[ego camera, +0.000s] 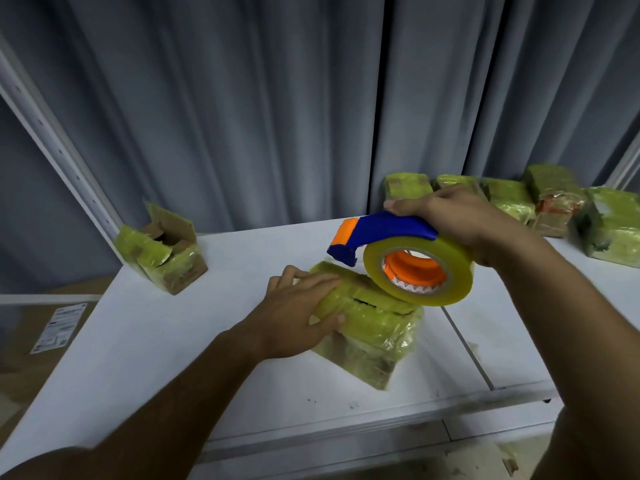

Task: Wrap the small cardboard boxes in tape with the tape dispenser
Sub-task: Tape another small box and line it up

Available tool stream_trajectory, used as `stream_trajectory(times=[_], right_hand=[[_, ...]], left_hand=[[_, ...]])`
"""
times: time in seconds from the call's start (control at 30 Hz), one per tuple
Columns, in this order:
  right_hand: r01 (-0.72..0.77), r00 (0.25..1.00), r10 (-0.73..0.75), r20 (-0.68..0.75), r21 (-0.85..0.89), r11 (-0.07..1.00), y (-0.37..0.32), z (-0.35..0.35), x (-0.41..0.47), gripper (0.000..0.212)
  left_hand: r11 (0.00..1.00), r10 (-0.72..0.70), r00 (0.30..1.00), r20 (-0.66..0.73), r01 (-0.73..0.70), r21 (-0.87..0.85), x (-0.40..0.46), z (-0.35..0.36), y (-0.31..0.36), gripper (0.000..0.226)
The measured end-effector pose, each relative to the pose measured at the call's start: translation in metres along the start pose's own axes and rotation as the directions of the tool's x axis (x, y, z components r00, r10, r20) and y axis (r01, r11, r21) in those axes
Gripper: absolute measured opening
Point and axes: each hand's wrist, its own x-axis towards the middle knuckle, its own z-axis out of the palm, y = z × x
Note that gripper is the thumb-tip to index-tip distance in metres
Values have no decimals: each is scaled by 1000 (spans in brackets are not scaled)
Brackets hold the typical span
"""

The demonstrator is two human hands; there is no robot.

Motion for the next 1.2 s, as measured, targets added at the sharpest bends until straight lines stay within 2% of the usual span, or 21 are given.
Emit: stream_trajectory(times=[0.13, 0.3, 0.33, 0.4, 0.47, 0.57, 0.67, 0.8, 1.0, 1.1, 1.2], right_hand=[[15, 1000, -15, -3, -110, 994, -11, -6, -2, 34], [21, 1000, -19, 17, -171, 985, -19, -1, -3, 41], [22, 1000, -19, 23, -183, 983, -19, 2, -2, 41], [23, 999, -16, 35, -194, 981, -17, 4, 0, 41], [28, 999, -20, 42, -205, 978, -17, 3, 1, 41], [43, 998, -31, 51, -249, 968, -19, 6, 4, 39], [90, 994, -68, 81, -320, 943, -20, 13, 8, 39], [137, 988, -103, 112, -361, 923, -24, 16, 10, 39], [148, 983, -96, 159, -358, 922, -28, 29, 14, 41], [146, 982, -86, 169, -382, 913, -28, 34, 15, 42], [134, 984, -74, 163, -397, 908, -27, 35, 16, 43]], left_hand=[[999, 26, 992, -126, -29, -17, -5, 11, 6, 59], [957, -117, 977, -181, 62, -284, -1, 15, 7, 68], [928, -162, 975, -151, 98, -359, 1, 10, 2, 66], [810, -222, 975, -12, 177, -559, 4, -3, -8, 65], [718, -204, 976, 81, 205, -665, 5, -7, -12, 68], [674, -213, 974, 82, 208, -709, 9, -6, -11, 58], [570, -272, 958, 90, 236, -787, 13, -6, -14, 43], [571, -275, 957, 95, 242, -784, 12, -10, -12, 51], [512, -254, 954, 162, 275, -813, 15, -7, -13, 54], [454, -243, 949, 200, 293, -841, 14, -9, -15, 56], [351, -258, 943, 211, 295, -888, 15, -9, -17, 59]])
